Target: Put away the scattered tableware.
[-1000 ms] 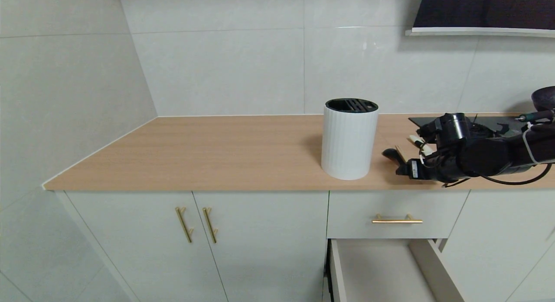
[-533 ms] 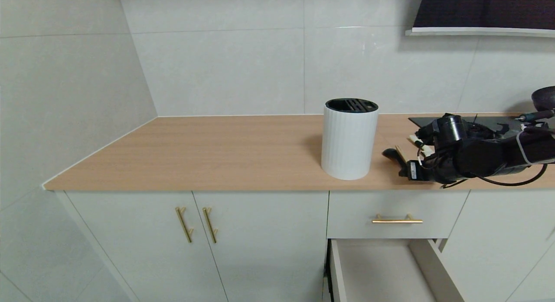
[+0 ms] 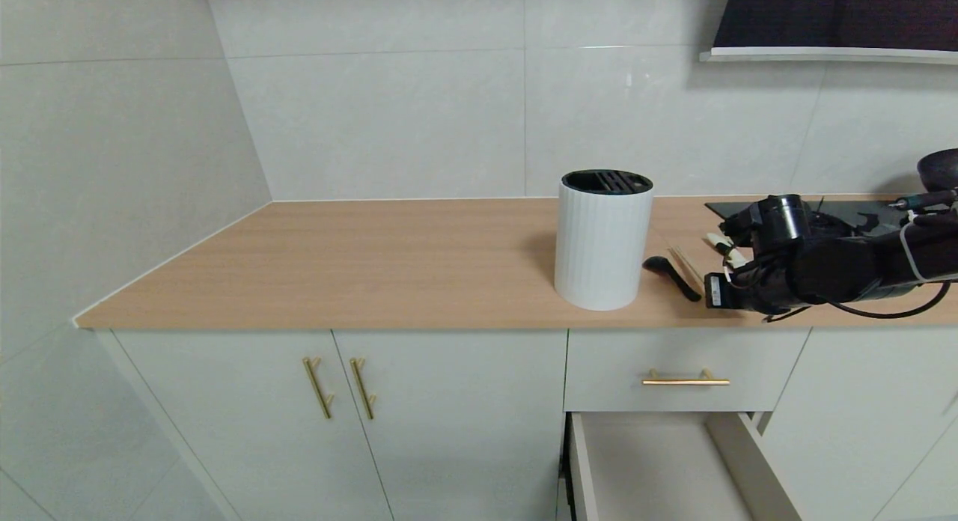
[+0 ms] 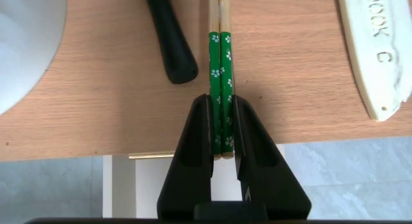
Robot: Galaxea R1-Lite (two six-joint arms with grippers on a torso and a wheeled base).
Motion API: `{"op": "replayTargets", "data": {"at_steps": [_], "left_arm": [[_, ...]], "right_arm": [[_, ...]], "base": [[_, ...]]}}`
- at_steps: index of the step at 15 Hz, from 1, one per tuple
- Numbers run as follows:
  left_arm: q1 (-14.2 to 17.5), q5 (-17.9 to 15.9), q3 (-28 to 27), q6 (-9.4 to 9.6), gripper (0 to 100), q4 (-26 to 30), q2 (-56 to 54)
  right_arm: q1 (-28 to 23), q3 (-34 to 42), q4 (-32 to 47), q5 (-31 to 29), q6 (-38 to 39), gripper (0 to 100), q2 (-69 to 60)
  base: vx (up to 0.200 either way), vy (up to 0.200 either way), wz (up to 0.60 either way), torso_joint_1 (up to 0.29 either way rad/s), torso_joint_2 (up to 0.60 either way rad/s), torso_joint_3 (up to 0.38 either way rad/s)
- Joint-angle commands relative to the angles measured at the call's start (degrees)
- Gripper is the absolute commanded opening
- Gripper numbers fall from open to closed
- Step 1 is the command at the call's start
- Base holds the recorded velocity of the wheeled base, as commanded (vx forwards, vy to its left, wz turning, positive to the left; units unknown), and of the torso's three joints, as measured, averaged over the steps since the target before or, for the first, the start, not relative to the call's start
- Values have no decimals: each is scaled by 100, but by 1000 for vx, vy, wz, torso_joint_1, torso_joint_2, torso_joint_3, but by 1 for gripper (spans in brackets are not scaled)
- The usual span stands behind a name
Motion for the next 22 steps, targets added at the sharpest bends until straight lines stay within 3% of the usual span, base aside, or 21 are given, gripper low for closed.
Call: {"op": "replayTargets", "data": {"at_steps": [1, 5, 9, 11, 13, 15, 22], "left_arm": [[1, 0, 0, 4, 100, -1, 2], [1, 0, 0, -5, 100, -1, 2], [1, 0, 0, -5, 100, -1, 2], [1, 0, 0, -5, 100, -1, 2], [1, 0, 0, 4, 100, -1, 2], [1, 0, 0, 4, 100, -1, 2], [1, 0, 0, 4, 100, -1, 2]], "right_arm": [[1, 5, -2, -2, 8, 0, -119], [18, 489, 42, 16, 263, 0, -989], [115, 1851, 209, 253, 254, 0, -2791], [115, 1930, 1229, 552, 237, 0, -3380], [115, 1913, 2090, 1405, 175, 0, -3837], [115, 1913, 2600, 1774, -247, 0, -4118], [370, 2378, 2635, 1774, -756, 0, -3898]], "base": [[0, 0, 0, 0, 0, 0], [0, 0, 0, 0, 0, 0], [0, 0, 0, 0, 0, 0], [0, 0, 0, 0, 0, 0], [0, 0, 0, 0, 0, 0], [0, 0, 0, 0, 0, 0], [0, 0, 0, 0, 0, 0]]}}
